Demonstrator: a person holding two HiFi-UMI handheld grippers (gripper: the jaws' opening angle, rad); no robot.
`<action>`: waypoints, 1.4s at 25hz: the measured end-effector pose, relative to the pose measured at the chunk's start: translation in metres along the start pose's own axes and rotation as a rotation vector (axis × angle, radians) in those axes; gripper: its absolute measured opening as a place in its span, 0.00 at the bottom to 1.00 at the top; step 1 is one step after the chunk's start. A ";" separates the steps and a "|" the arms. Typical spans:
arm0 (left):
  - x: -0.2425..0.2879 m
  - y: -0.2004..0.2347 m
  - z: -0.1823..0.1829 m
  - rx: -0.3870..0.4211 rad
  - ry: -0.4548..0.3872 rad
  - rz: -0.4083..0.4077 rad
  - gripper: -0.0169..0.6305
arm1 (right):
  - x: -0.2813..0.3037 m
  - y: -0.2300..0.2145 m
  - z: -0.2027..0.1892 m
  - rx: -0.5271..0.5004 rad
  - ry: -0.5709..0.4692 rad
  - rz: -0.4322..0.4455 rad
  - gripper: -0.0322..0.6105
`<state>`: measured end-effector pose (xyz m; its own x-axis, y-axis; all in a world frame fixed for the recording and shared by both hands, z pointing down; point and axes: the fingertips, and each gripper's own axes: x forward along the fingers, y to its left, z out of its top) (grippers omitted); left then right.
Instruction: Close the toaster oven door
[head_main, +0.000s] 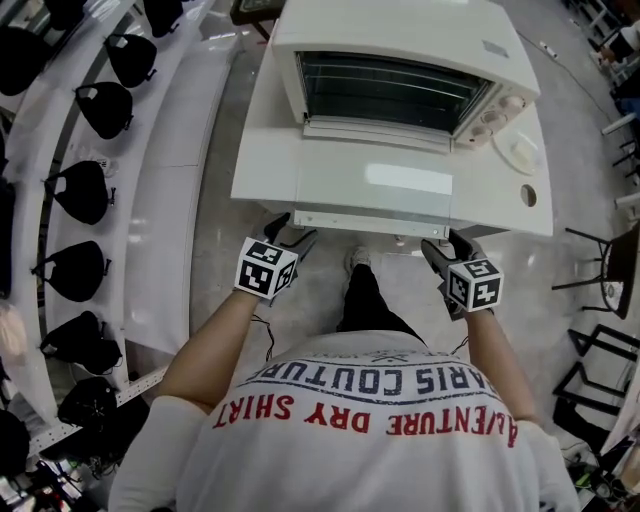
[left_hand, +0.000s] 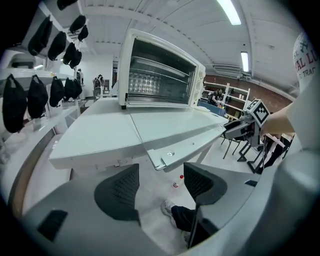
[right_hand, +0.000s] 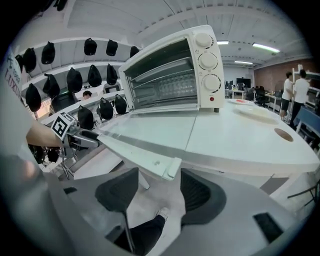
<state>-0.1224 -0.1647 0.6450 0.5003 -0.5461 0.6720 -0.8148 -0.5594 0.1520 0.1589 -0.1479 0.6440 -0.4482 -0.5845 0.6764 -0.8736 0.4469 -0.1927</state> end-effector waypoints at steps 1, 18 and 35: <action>0.002 0.001 0.000 -0.005 0.003 -0.002 0.48 | 0.003 0.000 0.000 -0.001 0.008 0.003 0.46; 0.011 -0.007 0.002 0.012 0.018 -0.082 0.30 | 0.012 0.002 0.000 0.017 0.008 0.012 0.39; -0.009 -0.011 0.023 -0.012 -0.030 -0.088 0.29 | -0.009 0.009 0.021 0.026 -0.060 0.042 0.38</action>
<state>-0.1108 -0.1683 0.6207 0.5787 -0.5136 0.6335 -0.7706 -0.5986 0.2187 0.1505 -0.1526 0.6216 -0.4940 -0.6055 0.6240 -0.8584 0.4540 -0.2390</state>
